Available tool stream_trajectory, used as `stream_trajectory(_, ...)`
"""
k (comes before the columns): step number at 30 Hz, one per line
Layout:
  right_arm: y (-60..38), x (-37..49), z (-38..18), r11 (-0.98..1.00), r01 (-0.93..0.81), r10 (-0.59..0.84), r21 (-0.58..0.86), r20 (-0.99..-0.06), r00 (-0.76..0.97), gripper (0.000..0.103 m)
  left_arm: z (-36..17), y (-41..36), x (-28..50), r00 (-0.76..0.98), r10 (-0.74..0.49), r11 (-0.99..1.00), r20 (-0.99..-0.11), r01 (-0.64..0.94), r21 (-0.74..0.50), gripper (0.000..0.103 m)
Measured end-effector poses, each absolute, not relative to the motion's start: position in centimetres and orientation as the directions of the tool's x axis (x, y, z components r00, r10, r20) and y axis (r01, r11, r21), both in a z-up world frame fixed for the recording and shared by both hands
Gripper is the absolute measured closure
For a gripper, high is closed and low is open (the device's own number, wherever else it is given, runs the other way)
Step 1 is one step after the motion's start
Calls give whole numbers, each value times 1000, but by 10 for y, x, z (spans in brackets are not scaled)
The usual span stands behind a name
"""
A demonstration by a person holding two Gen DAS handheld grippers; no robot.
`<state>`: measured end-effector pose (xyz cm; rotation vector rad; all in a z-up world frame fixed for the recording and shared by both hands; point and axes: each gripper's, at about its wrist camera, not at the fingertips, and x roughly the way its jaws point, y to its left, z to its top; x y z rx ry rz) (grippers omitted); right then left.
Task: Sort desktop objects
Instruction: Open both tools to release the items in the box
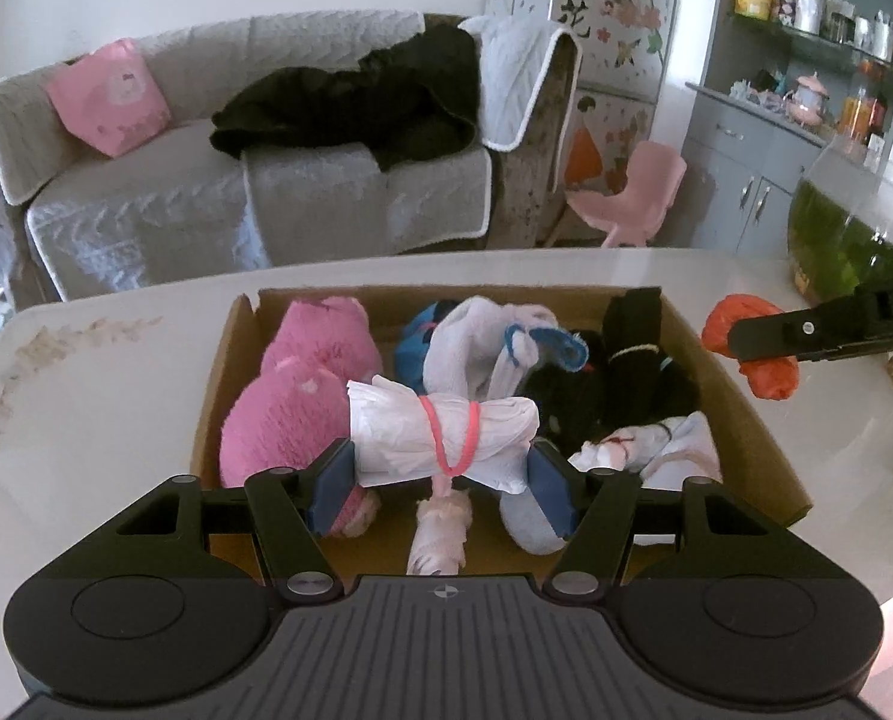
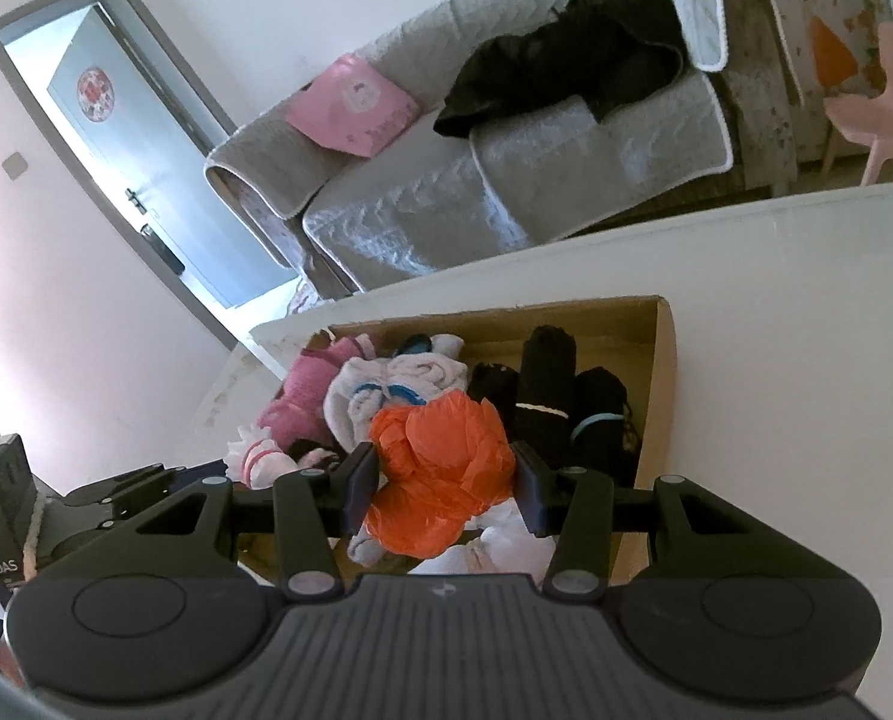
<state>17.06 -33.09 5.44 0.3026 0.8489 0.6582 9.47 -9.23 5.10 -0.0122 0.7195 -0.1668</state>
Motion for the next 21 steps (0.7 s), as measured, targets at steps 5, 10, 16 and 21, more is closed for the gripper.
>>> stream_trajectory(5,-318,177,48,777,-429,627,460,-622,469,59,42,-93,101,726,-153,987,-670,148,-65,34)
stream_trajectory(10,-301,180,40,800,-457,587,389,-666,460,58,38,-93,103,719,-154,986,-678,156,-59,34)
stream_trajectory(16,-292,177,34,824,-467,539,321,-700,469,57,33,-96,102,708,-145,986,-691,165,-37,33)
stream_trajectory(21,-292,170,40,832,-474,523,287,-691,499,44,35,-94,98,714,-145,986,-685,160,-43,25)
